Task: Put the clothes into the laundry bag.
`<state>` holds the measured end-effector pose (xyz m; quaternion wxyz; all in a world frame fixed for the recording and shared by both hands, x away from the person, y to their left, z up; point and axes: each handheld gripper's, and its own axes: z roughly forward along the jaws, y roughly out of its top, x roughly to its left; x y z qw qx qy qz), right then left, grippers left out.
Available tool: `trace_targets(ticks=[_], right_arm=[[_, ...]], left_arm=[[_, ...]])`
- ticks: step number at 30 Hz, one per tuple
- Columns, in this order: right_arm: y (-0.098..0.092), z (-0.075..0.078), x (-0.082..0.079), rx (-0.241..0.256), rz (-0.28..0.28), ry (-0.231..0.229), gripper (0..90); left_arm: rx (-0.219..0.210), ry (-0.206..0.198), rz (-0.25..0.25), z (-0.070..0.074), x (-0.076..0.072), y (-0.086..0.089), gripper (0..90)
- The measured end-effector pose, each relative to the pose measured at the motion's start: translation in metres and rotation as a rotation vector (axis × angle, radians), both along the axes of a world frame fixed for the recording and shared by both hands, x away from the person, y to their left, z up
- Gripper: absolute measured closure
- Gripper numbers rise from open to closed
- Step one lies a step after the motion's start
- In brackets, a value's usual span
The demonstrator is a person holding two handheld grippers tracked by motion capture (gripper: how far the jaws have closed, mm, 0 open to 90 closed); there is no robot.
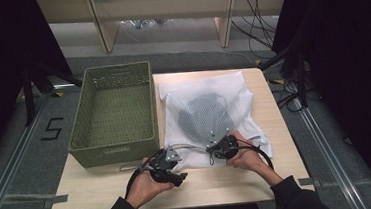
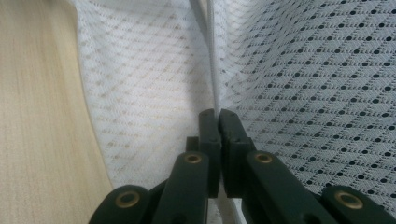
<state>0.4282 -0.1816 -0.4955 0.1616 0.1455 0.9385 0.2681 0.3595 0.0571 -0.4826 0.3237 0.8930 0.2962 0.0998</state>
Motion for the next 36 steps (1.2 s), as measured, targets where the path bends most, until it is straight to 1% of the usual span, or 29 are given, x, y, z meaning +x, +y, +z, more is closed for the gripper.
trace_targets(ticks=[1, 2, 3, 4, 5, 6, 7, 8, 9, 10, 11, 12, 14, 15, 16, 18, 19, 20, 21, 22, 23, 25, 27, 28, 29, 32, 33, 34, 36], right_arm=[[-0.001, 0.001, 0.0, 0.013, -0.011, 0.008, 88.8], [-0.001, 0.002, 0.0, 0.019, -0.014, 0.002, 87.9], [-0.002, 0.002, 0.0, 0.024, -0.018, 0.011, 86.1], [-0.003, 0.003, 0.001, 0.023, -0.022, -0.005, 84.2], [-0.004, 0.004, 0.0, 0.038, -0.026, 0.009, 83.5], [-0.005, 0.005, -0.002, 0.052, -0.033, 0.019, 82.4], [-0.006, 0.007, -0.001, 0.064, -0.024, 0.005, 81.0], [-0.007, 0.01, -0.003, 0.089, -0.028, 0.021, 78.3], [-0.009, 0.013, -0.004, 0.107, -0.042, 0.03, 74.3], [-0.01, 0.015, -0.005, 0.119, -0.057, 0.028, 68.7], [-0.013, 0.016, -0.004, 0.137, -0.065, -0.007, 59.8], [-0.014, 0.018, -0.004, 0.151, -0.089, -0.015, 55.3], [-0.018, 0.022, -0.004, 0.193, -0.126, -0.025, 48.0], [-0.021, 0.025, -0.004, 0.207, -0.138, -0.025, 44.7], [-0.022, 0.025, -0.004, 0.221, -0.157, -0.034, 42.4], [-0.027, 0.028, -0.005, 0.234, -0.176, -0.014, 41.4], [-0.029, 0.029, -0.006, 0.244, -0.182, -0.008, 41.2], [-0.031, 0.029, -0.006, 0.251, -0.191, -0.012, 40.5], [-0.032, 0.03, -0.006, 0.253, -0.197, -0.015, 39.9], [-0.034, 0.031, -0.006, 0.261, -0.205, -0.017, 39.0], [-0.036, 0.031, -0.006, 0.276, -0.21, -0.005, 38.8], [-0.04, 0.034, -0.006, 0.299, -0.228, 0.01, 38.2], [-0.042, 0.034, -0.007, 0.315, -0.238, 0.016, 37.6], [-0.043, 0.035, -0.008, 0.319, -0.239, 0.031, 37.2], [-0.044, 0.035, -0.008, 0.323, -0.24, 0.035, 36.6], [-0.047, 0.037, -0.01, 0.349, -0.263, 0.051, 36.0], [-0.049, 0.037, -0.01, 0.344, -0.26, 0.032, 35.9], [-0.051, 0.037, -0.012, 0.344, -0.279, 0.024, 35.6], [-0.052, 0.037, -0.013, 0.339, -0.276, 0.024, 35.4]], left_arm=[[0.0, 0.01, -0.002, 0.0, 0.0, 0.001, 40.4], [-0.009, -0.001, 0.009, 0.0, -0.001, 0.001, 39.8], [-0.009, 0.002, 0.005, 0.001, -0.001, 0.002, 39.2], [-0.012, 0.007, 0.006, 0.001, -0.002, 0.002, 38.6], [-0.011, 0.001, 0.016, 0.002, -0.002, 0.003, 37.9], [-0.02, 0.01, 0.024, 0.001, -0.003, 0.003, 37.0], [-0.018, 0.007, 0.016, 0.002, -0.003, 0.004, 36.8], [-0.019, 0.006, 0.02, 0.002, -0.003, 0.005, 36.3], [-0.022, 0.012, 0.028, 0.002, -0.003, 0.006, 35.9], [-0.028, 0.007, 0.02, 0.002, -0.003, 0.007, 35.7], [-0.035, 0.002, 0.027, 0.002, -0.004, 0.008, 35.2], [-0.038, 0.0, 0.016, 0.003, -0.003, 0.01, 35.0], [-0.064, 0.006, 0.047, 0.004, -0.004, 0.012, 34.5], [-0.068, 0.007, 0.039, 0.004, -0.004, 0.014, 34.2], [-0.077, 0.0, 0.053, 0.005, -0.005, 0.015, 33.8], [-0.096, 0.009, 0.045, 0.006, -0.005, 0.019, 31.7], [-0.118, 0.013, 0.03, 0.007, -0.006, 0.021, 31.1], [-0.125, 0.009, 0.043, 0.007, -0.007, 0.023, 30.4], [-0.136, 0.008, 0.04, 0.008, -0.007, 0.025, 29.9], [-0.126, -0.005, 0.04, 0.009, -0.007, 0.028, 29.4], [-0.13, -0.011, 0.045, 0.009, -0.007, 0.03, 29.0], [-0.14, -0.012, 0.06, 0.01, -0.008, 0.034, 27.1], [-0.145, -0.015, 0.059, 0.009, -0.008, 0.037, 25.7], [-0.141, -0.014, 0.063, 0.009, -0.008, 0.037, 24.1], [-0.142, -0.019, 0.062, 0.008, -0.009, 0.039, 22.1], [-0.142, -0.022, 0.055, 0.008, -0.01, 0.042, 21.8], [-0.132, -0.031, 0.063, 0.008, -0.01, 0.043, 21.7], [-0.138, -0.037, 0.054, 0.008, -0.01, 0.045, 21.5], [-0.137, -0.05, 0.067, 0.009, -0.012, 0.049, 20.9]])
